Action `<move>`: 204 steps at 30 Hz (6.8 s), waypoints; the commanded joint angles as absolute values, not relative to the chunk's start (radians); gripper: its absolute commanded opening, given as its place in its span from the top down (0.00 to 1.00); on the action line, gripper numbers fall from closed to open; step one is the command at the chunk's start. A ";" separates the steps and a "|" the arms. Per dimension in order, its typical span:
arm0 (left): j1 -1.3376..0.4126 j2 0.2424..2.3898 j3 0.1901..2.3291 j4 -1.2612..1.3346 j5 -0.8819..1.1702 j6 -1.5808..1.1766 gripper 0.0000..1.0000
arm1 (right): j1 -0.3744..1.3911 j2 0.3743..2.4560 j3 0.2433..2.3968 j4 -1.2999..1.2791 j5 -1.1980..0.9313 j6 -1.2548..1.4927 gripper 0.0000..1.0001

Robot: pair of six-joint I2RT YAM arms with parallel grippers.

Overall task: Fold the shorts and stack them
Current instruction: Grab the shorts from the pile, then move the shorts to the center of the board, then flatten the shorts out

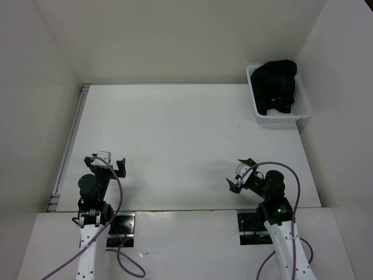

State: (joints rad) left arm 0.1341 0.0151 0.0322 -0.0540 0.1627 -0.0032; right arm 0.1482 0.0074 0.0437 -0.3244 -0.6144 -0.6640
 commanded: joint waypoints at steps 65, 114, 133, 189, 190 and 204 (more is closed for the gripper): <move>-0.302 1.933 1.618 -0.350 0.275 0.000 0.00 | -0.184 2.270 1.838 -0.299 0.114 0.425 0.19; -0.180 1.256 1.050 -0.135 -0.098 0.000 0.00 | 0.374 1.993 2.464 -0.359 -0.044 0.025 0.81; 0.049 1.625 1.104 -0.224 -0.052 0.000 0.08 | 0.302 1.994 1.846 -0.305 -0.284 -0.114 0.12; 0.207 1.867 2.194 -0.468 0.204 0.000 1.00 | 0.314 2.321 2.941 -0.432 -0.167 -0.095 1.00; 0.207 1.849 2.175 -0.488 0.218 0.000 1.00 | 0.314 2.269 2.922 -0.457 -0.187 -0.095 1.00; 0.080 1.352 1.129 -0.652 0.262 0.000 0.52 | 0.327 1.784 1.615 -0.617 -0.477 -0.357 1.00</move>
